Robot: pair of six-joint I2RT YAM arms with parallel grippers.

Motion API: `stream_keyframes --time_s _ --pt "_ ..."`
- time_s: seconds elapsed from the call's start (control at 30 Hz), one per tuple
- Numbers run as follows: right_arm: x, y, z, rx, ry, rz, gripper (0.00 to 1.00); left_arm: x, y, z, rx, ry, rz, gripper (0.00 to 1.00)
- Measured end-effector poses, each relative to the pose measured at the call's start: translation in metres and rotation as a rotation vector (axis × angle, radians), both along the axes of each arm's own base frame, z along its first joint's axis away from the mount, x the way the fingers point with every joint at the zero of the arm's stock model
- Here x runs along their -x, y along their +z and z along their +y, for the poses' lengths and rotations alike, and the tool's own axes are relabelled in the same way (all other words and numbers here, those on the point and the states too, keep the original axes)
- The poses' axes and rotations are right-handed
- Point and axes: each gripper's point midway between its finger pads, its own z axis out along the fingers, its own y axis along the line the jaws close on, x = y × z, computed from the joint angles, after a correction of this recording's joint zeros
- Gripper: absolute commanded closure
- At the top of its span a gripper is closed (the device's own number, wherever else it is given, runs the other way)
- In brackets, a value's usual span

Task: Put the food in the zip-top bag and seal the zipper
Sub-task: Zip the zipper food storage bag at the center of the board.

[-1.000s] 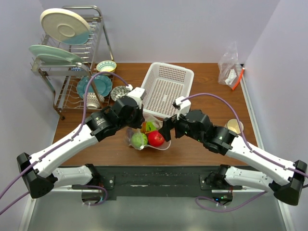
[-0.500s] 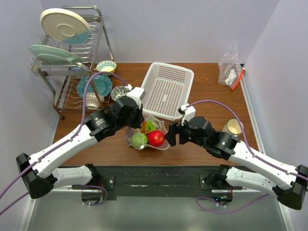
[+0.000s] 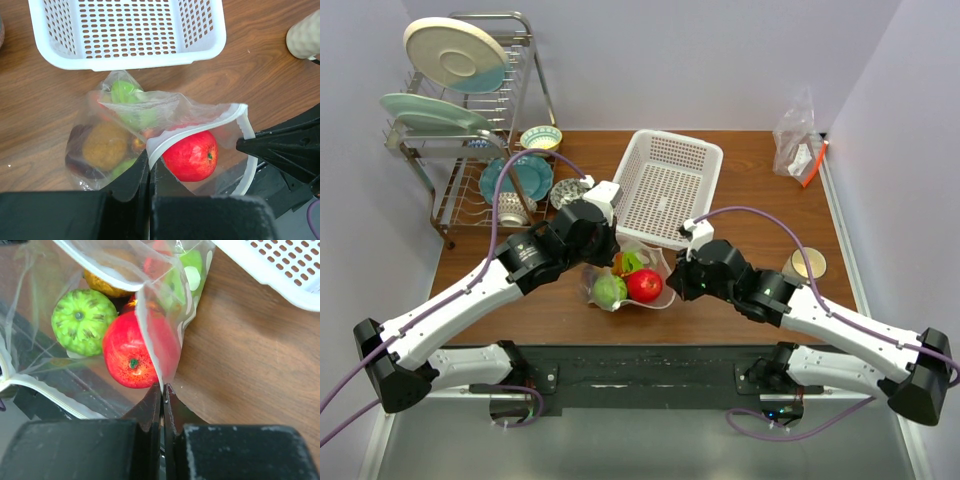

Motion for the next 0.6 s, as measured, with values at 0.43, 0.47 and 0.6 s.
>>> stream_keyframes --time_s 0.43,0.47,0.6 --pt "-0.026 0.056 0.013 -0.121 -0.142 -0.038 1.0 0.009 0.013 -0.02 0.087 -0.101 -0.002 0.41" --pt "-0.029 0.056 0.013 -0.122 -0.164 -0.031 1.0 0.01 0.017 -0.02 0.098 -0.11 -0.011 0.36" --pt "-0.035 0.049 0.011 -0.118 -0.231 -0.006 1.0 0.022 0.035 -0.01 0.145 -0.144 -0.069 0.0"
